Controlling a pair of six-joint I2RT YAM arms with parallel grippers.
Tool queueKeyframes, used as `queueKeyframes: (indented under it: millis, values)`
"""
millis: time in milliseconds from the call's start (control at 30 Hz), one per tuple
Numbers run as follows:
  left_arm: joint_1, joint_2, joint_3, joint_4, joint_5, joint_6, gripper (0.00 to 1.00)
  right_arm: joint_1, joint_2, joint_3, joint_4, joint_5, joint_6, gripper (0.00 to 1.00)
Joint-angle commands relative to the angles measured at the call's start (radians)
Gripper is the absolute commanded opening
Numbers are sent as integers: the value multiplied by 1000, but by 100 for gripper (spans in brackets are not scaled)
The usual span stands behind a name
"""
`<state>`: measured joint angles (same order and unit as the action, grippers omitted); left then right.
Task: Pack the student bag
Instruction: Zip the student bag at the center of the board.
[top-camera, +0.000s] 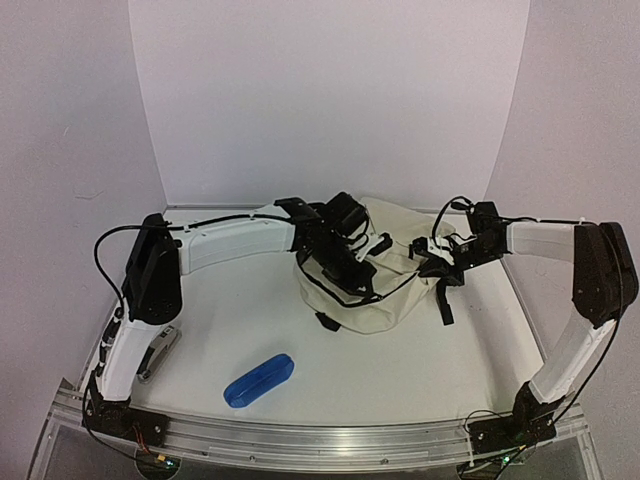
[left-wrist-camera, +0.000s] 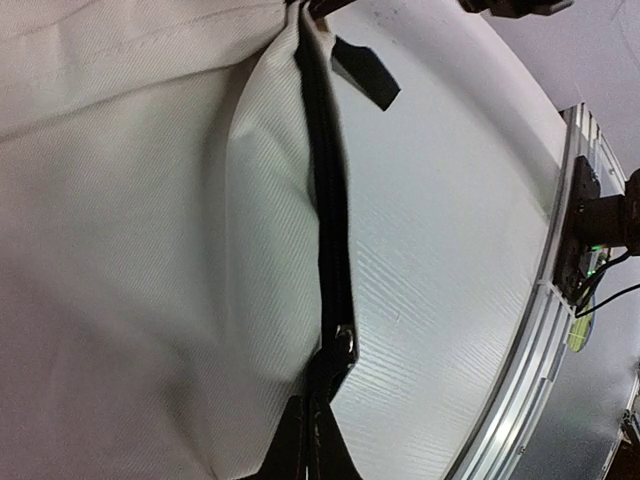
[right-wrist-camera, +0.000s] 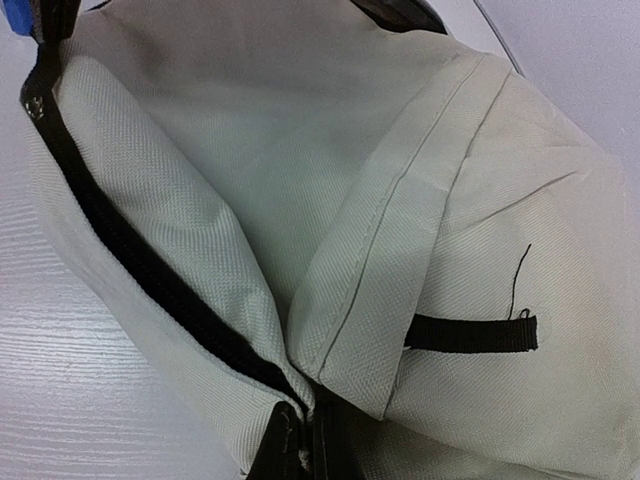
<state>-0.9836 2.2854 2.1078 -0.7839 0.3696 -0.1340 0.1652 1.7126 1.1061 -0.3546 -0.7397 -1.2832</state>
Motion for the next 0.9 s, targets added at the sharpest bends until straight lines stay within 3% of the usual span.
queueKeyframes:
  millis: [0,333,533,567,600,667,733,867]
  values:
    - [10,-121,-109,-5,-84,-61,0,-14,-41,-10,-18,17,-20,0]
    - [61,-336,-388,22,-246,-152,0,-97,-56,-59,-61,54,-169,0]
    - [78,-350,-375,21,-276,-131,0,-121,-61,-30,-140,18,-246,2]
    - [77,-333,-347,16,-260,-132,0,-119,-72,-17,-172,-12,-252,9]
    - [76,-320,-328,19,-237,-134,0,-112,-88,-7,-196,-38,-251,30]
    - [74,-289,-295,49,-195,-147,0,-89,-123,9,-233,-95,-208,57]
    - [69,-265,-269,73,-152,-160,0,-53,-162,15,-248,-131,-135,64]
    - [65,-236,-236,110,-82,-191,0,61,-237,-10,-247,-173,-6,64]
